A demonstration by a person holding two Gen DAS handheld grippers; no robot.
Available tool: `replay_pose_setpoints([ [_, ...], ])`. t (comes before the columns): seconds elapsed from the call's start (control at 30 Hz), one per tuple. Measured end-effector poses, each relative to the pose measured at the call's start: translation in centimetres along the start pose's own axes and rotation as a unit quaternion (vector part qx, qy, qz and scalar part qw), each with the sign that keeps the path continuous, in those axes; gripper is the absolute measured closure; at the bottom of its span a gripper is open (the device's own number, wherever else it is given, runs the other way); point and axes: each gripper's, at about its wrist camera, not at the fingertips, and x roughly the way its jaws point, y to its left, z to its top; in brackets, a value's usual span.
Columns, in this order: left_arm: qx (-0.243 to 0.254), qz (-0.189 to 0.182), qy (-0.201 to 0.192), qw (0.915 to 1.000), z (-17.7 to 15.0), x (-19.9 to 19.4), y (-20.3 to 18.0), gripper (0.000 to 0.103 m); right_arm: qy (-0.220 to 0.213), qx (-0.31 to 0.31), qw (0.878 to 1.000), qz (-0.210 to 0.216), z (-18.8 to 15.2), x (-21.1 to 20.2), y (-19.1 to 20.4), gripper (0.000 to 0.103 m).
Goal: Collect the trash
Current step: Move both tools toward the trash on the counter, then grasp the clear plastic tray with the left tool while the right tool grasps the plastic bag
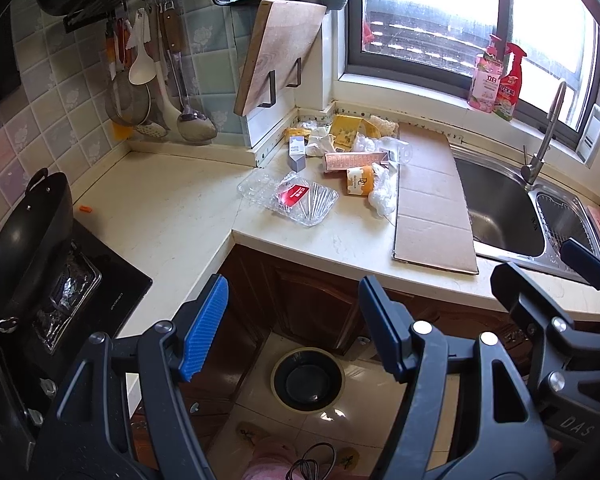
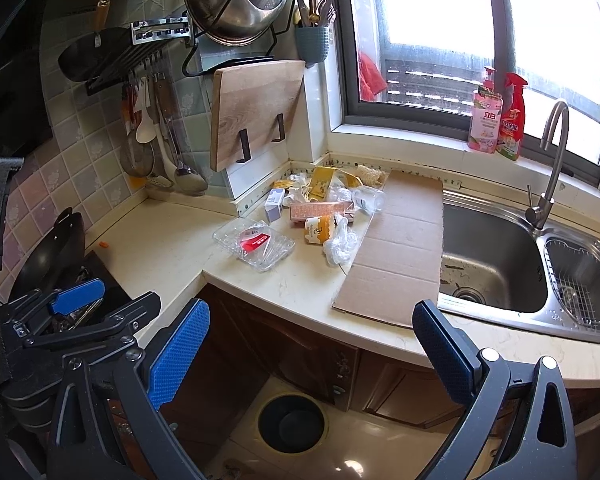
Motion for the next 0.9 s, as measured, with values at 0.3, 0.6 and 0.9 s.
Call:
replay_pose_setpoints([
  [0.3,-0.002,0.0,0.005,1.0,0.8,0.2,0.0,0.037,0.007,0.004,1.0,0.017,2.5,1.5,-0.2,0.0],
  [0.6,-0.003,-0.007,0.025,0.9997,4.8,3.5,1.5,0.037,0.019,0.001,1.0,0.016,6.3,5.5,0.8,0.0],
  [0.9,0.011,-0.024,0.038,0.9989,9.5,9.4,3.1,0.037,0.04,0.006,0.999,0.005,10.8,12.4,1.8,0.0],
])
